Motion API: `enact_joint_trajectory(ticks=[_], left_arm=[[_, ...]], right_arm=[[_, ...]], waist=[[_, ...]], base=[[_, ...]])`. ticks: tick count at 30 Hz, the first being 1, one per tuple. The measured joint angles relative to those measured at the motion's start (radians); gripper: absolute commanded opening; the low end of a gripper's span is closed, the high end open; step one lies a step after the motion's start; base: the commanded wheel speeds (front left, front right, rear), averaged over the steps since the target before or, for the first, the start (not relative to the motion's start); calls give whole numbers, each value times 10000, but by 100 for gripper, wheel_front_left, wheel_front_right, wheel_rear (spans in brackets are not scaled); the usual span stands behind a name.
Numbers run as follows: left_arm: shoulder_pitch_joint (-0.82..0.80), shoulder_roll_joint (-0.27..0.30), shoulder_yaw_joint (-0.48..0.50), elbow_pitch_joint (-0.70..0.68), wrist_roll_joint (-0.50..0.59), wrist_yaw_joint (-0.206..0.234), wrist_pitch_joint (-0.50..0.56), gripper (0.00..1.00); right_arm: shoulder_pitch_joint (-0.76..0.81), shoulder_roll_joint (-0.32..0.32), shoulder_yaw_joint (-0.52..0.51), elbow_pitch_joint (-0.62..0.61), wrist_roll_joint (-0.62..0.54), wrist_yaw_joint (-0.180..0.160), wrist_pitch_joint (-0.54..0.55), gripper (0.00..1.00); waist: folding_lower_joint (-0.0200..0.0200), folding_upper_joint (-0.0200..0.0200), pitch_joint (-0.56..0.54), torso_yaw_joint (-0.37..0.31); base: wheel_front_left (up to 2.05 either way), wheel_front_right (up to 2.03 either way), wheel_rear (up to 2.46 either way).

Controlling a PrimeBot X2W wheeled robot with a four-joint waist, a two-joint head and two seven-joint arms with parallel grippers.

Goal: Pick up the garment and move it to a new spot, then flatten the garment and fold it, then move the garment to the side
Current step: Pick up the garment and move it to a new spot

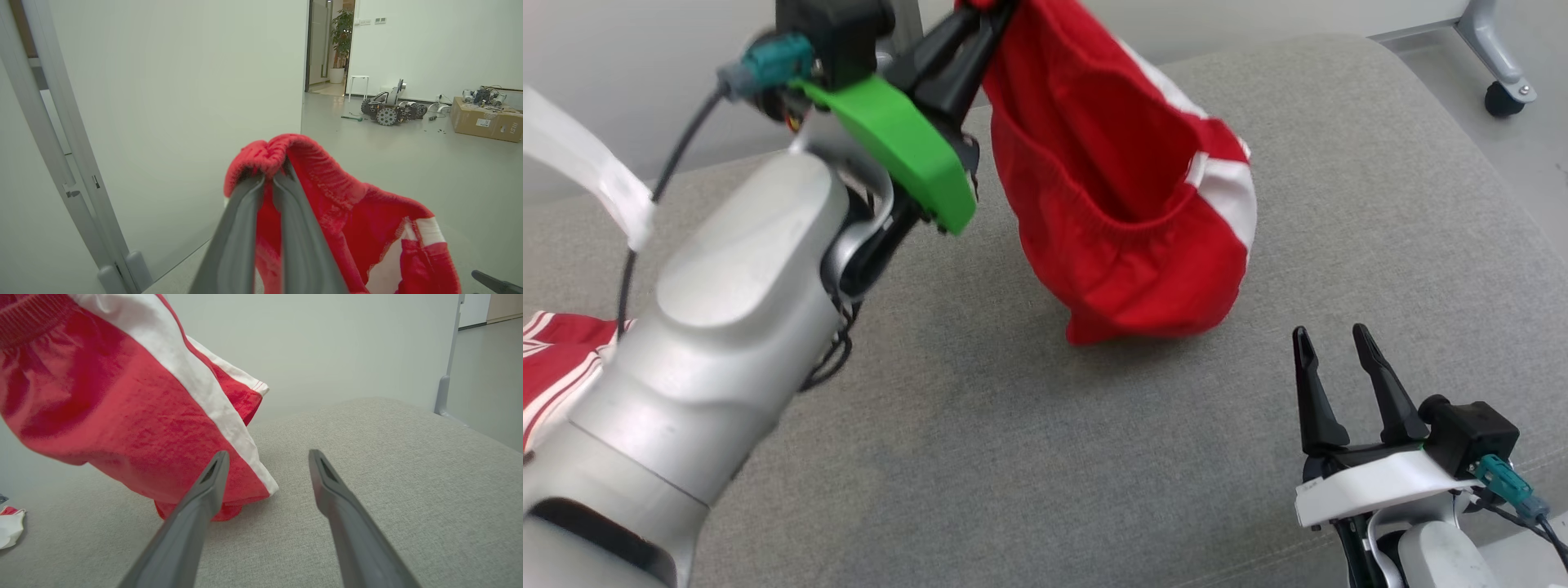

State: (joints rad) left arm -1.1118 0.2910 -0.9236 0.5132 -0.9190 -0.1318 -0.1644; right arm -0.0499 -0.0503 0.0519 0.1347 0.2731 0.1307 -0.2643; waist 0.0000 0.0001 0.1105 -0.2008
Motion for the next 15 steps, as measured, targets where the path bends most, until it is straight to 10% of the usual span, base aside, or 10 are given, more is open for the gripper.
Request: enact_joint_trajectory(ticks=[13, 14, 15], left_arm=[[3592, -416, 328, 2642, 19, 113, -938, 0], [3670, -435, 610, 2573, 257, 194, -961, 33], [3796, -458, 999, 2412, 533, 349, -982, 100]], right_arm=[[-172, 4, 94, 31, -155, 0, 2, 100], [-156, 8, 67, 31, -213, 0, 0, 100], [-133, 2, 67, 40, -224, 0, 0, 100]], waist=[[0, -1, 673, 81], [0, 0, 668, 129], [0, -1, 655, 189]], base=[[0, 0, 0], [0, 0, 0], [0, 0, 0]])
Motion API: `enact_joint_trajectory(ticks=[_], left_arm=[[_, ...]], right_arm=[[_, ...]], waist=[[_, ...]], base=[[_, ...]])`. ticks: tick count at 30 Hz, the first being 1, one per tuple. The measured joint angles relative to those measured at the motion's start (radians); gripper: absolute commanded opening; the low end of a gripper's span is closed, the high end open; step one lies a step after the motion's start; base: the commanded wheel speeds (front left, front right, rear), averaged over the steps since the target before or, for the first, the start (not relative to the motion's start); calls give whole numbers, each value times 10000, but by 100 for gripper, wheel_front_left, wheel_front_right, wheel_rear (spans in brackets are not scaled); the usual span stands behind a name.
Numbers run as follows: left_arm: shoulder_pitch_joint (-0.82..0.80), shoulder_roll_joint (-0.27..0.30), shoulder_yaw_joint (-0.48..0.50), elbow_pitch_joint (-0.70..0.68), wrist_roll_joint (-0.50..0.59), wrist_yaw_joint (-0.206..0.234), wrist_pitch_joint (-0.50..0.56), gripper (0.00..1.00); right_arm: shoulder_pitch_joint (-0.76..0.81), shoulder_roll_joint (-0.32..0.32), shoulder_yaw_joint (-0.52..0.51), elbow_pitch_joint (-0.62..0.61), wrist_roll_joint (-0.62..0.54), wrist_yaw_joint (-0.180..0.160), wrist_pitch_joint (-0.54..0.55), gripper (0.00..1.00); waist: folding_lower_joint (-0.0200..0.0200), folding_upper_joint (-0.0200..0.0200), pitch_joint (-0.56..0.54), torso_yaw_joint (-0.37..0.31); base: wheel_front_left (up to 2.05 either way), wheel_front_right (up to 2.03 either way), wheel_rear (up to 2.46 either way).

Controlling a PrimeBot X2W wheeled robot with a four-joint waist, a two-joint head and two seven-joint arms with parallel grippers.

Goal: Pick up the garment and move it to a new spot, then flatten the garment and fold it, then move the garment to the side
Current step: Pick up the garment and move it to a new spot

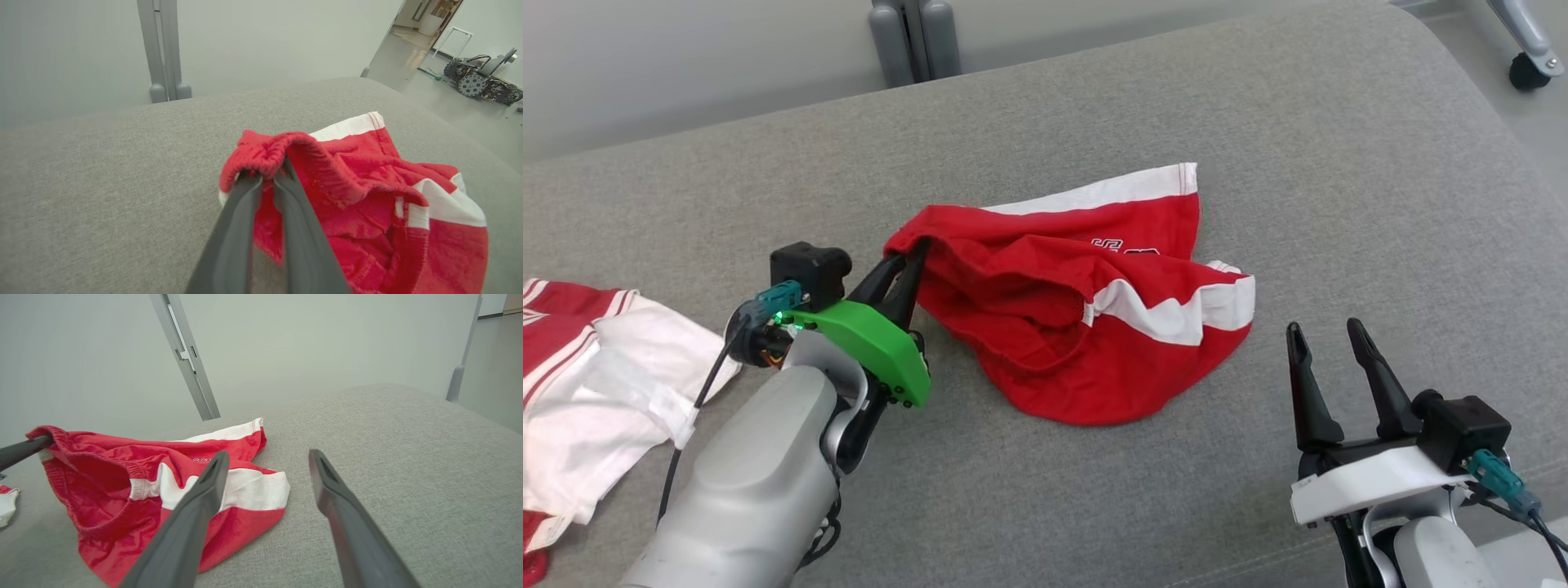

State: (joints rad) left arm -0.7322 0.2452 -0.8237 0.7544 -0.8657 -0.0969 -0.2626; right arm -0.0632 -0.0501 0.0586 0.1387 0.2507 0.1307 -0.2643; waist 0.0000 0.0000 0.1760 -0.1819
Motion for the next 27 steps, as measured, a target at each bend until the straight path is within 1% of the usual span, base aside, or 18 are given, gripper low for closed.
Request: enact_joint_trajectory(ticks=[3, 5, 8, 10, 12, 15, 18, 20, 21, 25, 27], left_arm=[[693, -25, 1024, -744, 1034, 412, -15, 100], [1337, -71, 1567, -1246, 1776, 736, -13, 100], [2478, -190, 2633, -2142, 2777, 1206, -17, 100], [3226, -343, 3139, -2523, 3225, 1325, -21, 100], [4019, -510, 3616, -2938, 3534, 1342, -15, 100], [4862, -681, 4474, -3944, 4236, 1346, -19, 100], [5911, -848, 5093, -4926, 5287, 1321, -21, 100], [6490, -1133, 5580, -5451, 5607, 1306, -21, 100], [6787, -1285, 5848, -5739, 5728, 1248, -21, 100], [7920, -1662, 6556, -6723, 6272, 851, -23, 100], [8403, -1778, 6730, -6991, 6495, 679, -21, 100]], right_arm=[[153, 6, 10, 27, -82, 0, 0, 100], [289, 2, 21, 77, -111, 0, 0, 100], [482, 8, 121, 142, -167, 0, 0, 100], [615, 6, 198, 174, -169, 0, 2, 100], [727, 10, 244, 178, -169, 0, 2, 100], [797, 6, 305, 173, -169, 0, 2, 100], [884, 8, 437, 151, -288, 0, 2, 100], [996, 4, 606, 123, -571, 0, 0, 100], [1016, 2, 719, 113, -809, 0, 2, 100], [1255, 12, 780, 40, -959, 4, 0, 100], [1401, 12, 738, -27, -1014, 2, 0, 100]], waist=[[0, 0, -96, 212], [0, 0, -213, 376], [0, 0, -507, 662], [0, 0, -722, 832], [0, 0, -930, 1028], [0, 0, -1204, 1369], [0, 0, -1510, 1683], [0, 0, -1688, 1841], [0, 0, -1784, 1915], [0, 0, -2133, 2122], [0, 0, -2282, 2184]], base=[[0, 0, 0], [0, 0, 0], [0, 0, 0], [0, 0, 0], [0, 0, 0], [0, 0, 0], [0, 0, 0], [0, 0, 0], [0, 0, 0], [0, 0, 0], [0, 0, 0]])
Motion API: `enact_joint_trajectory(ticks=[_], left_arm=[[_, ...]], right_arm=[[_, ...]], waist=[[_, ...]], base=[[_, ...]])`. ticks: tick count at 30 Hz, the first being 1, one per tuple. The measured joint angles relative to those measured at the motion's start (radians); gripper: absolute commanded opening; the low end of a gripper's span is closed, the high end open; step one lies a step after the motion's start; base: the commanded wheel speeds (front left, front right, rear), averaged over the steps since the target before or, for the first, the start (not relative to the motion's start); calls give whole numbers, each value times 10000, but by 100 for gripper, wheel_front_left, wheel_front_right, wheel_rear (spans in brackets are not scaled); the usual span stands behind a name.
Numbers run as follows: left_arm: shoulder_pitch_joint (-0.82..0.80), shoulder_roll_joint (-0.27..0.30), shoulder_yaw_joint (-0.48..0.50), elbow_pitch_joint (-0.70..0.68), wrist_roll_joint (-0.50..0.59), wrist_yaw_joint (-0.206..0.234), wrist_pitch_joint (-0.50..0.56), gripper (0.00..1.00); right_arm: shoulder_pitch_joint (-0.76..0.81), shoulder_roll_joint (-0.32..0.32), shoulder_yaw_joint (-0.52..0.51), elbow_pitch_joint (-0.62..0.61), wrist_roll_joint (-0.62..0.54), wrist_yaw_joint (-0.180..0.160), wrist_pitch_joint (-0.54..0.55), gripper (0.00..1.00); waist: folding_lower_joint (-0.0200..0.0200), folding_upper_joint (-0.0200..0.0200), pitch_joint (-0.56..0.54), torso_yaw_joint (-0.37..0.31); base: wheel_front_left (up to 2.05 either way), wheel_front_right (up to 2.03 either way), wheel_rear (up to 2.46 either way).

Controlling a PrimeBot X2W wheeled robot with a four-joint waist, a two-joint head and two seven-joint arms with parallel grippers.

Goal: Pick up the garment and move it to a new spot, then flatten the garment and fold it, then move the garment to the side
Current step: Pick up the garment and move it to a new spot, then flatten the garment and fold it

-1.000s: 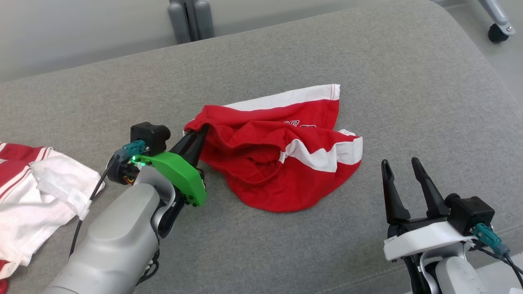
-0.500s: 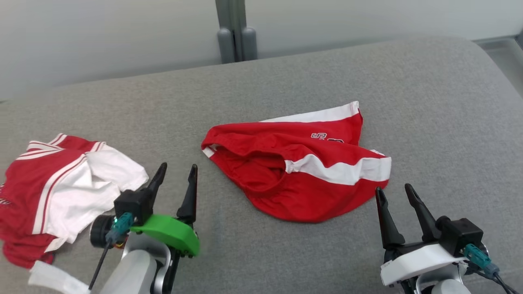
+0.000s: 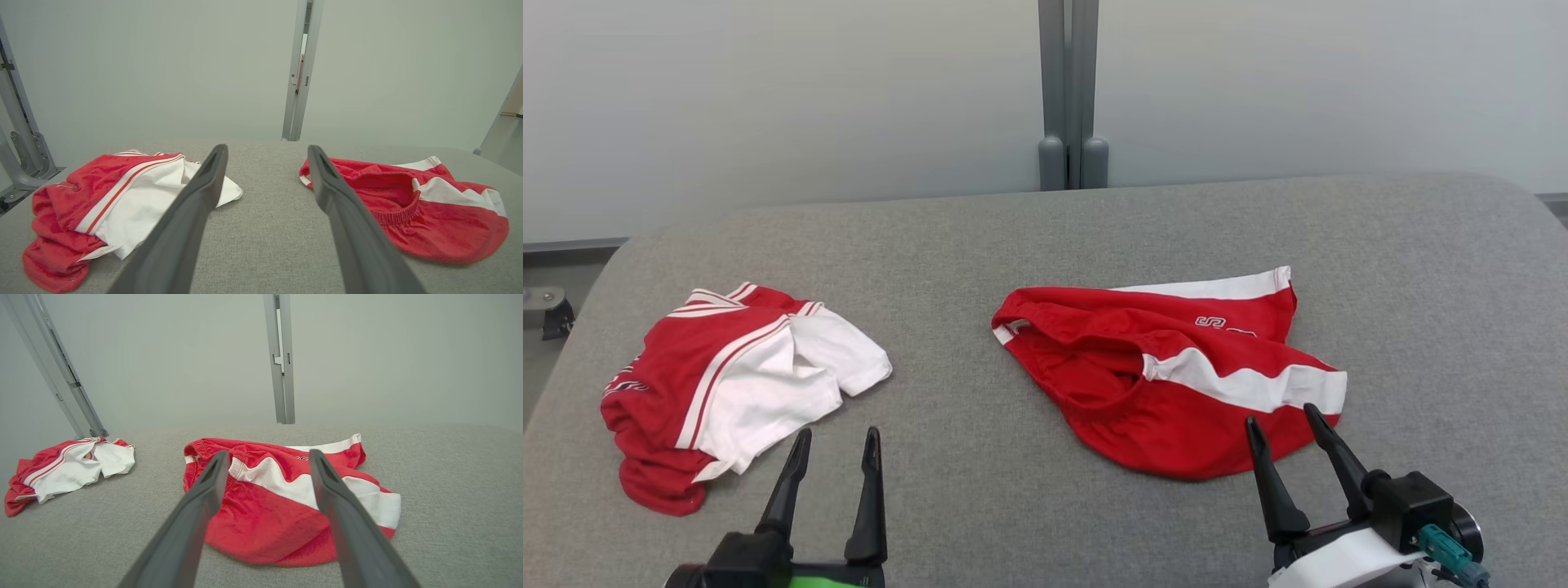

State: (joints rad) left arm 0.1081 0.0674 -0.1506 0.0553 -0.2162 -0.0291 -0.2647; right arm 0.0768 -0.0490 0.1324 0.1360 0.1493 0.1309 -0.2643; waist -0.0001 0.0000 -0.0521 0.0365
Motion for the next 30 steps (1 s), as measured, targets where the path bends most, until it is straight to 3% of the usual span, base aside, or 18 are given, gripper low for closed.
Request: enact_joint_trajectory(ticks=[15, 30], left_arm=[[914, -171, 291, -414, 610, -282, -2, 100], [905, -171, 267, -372, 585, -146, 0, 100]], right_arm=[[601, 0, -433, -293, -12, 2, 0, 100], [614, 0, -556, -364, 58, 0, 0, 100]], waist=[[0, 0, -469, -48], [0, 0, -499, -60]], base=[[0, 0, 0], [0, 0, 0]])
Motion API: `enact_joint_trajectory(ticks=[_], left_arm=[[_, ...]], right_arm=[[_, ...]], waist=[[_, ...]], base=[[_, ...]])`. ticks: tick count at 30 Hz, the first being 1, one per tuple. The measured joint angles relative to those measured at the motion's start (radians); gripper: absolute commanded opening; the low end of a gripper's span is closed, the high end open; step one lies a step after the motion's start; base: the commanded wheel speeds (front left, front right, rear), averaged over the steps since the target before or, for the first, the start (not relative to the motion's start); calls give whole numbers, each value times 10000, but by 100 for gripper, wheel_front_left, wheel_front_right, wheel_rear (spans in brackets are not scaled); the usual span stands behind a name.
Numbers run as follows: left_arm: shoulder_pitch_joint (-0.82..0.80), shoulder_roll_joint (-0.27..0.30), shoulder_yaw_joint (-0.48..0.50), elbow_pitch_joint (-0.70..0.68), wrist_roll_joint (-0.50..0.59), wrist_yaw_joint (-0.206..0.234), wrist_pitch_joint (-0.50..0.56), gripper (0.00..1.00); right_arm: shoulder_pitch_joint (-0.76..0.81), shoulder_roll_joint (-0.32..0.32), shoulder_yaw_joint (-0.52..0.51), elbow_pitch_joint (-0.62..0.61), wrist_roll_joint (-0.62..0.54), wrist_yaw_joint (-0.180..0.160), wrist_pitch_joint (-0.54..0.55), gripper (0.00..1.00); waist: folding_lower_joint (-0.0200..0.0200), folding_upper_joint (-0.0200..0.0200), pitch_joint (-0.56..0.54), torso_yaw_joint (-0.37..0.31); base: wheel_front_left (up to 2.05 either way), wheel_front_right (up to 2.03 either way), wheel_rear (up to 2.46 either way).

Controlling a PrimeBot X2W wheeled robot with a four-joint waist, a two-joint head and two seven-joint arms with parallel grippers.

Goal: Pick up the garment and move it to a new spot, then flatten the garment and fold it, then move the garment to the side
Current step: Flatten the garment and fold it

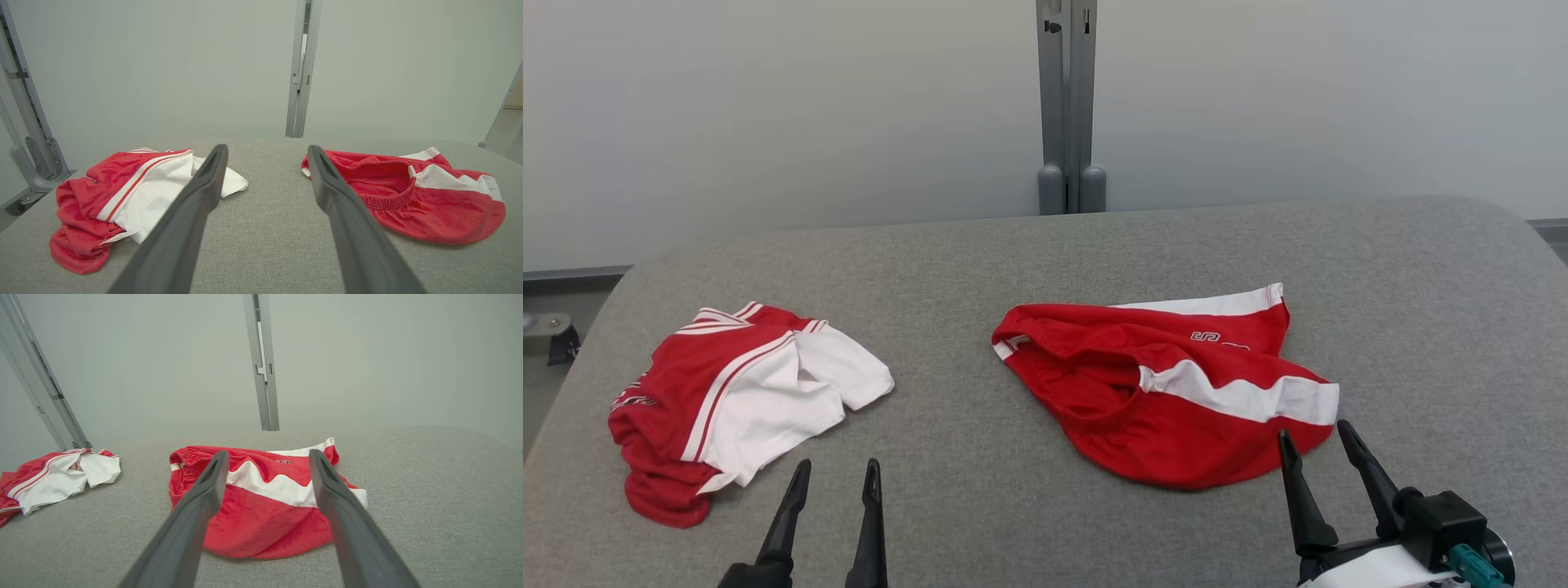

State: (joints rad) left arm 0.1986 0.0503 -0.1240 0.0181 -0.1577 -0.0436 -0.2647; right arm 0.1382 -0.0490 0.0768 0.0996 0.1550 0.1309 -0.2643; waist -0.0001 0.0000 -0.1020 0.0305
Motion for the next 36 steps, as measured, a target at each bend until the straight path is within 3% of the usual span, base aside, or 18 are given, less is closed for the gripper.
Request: enact_joint_trajectory(ticks=[24, 36], left_arm=[[-50, 0, -339, 182, 33, 71, -2, 100], [-2014, -6, -1659, 1699, -284, -591, 0, 100]], right_arm=[[0, 0, -100, -48, 136, 0, 0, 100], [-289, 2, -13, -194, 119, 2, 2, 100]], waist=[[0, 0, 166, -118], [0, 0, 1005, -359]], base=[[0, 0, 0], [0, 0, 0]])
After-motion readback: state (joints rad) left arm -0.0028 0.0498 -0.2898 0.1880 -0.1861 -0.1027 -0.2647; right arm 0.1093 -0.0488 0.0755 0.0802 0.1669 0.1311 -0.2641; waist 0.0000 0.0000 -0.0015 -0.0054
